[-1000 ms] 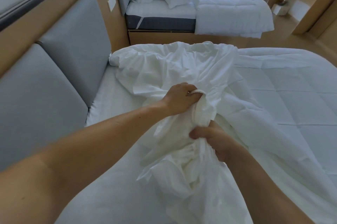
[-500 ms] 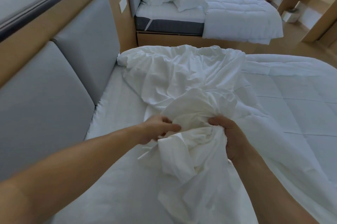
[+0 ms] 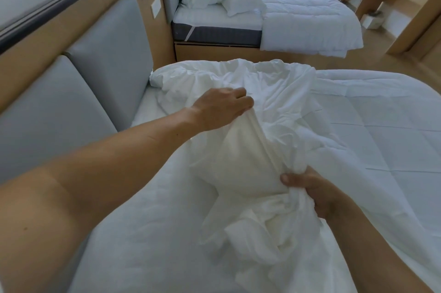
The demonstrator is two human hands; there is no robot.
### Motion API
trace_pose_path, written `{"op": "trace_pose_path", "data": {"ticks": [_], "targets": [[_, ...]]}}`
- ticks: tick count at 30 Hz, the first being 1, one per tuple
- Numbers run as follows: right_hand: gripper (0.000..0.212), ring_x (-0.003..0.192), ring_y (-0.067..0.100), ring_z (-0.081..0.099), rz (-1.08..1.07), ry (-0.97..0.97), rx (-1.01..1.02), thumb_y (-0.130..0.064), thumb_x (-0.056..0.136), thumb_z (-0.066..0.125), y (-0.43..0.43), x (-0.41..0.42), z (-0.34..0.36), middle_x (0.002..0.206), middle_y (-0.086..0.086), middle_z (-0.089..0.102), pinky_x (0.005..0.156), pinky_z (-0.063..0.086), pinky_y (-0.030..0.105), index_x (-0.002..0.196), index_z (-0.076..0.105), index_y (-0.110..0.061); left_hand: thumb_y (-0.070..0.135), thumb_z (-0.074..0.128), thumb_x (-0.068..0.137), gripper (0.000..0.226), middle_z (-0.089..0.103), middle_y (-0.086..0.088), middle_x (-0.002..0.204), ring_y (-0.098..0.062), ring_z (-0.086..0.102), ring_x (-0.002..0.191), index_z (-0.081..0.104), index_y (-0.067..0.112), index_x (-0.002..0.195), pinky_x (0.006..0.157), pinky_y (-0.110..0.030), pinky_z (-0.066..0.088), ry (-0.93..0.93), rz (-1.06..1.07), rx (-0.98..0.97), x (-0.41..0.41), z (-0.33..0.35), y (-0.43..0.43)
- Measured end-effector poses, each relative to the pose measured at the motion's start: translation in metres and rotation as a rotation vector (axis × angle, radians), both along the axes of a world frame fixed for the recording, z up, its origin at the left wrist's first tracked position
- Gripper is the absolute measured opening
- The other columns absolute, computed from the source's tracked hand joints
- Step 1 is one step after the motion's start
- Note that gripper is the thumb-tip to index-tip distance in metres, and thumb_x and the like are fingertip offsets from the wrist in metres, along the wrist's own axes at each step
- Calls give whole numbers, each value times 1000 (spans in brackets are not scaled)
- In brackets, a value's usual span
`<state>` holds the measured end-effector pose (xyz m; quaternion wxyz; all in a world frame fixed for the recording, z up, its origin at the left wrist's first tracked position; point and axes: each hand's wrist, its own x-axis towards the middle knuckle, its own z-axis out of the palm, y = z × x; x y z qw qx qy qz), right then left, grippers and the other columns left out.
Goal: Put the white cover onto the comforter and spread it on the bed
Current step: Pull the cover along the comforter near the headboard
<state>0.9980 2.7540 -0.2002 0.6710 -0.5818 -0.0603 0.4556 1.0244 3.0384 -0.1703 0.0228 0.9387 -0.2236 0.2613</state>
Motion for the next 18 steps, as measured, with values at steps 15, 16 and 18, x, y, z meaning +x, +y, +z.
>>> {"op": "trace_pose_path", "data": {"ticks": [15,16,18], "targets": [[42,81,34,73,-327,143,105,-10,77,59,21,0,-6,98,22,73,61,60,41,116,64,4,77,67,67,68,69,-3,101,-22,68,89,60,23,108,74,-35,55,1337,807,-988,-96,-111,-3],[40,78,33,73,-324,146,112,-9,77,59,23,0,-6,94,21,73,59,59,40,114,65,3,69,70,72,59,69,-3,101,-23,68,89,62,22,107,73,-35,54,1364,782,-1044,-96,-110,-4],[39,77,33,73,-304,164,122,-10,76,58,28,-1,-7,92,20,73,58,59,40,112,65,3,50,66,86,39,71,-6,98,-25,69,84,65,17,107,77,-38,56,1334,714,-1267,-93,-103,-9]]}}
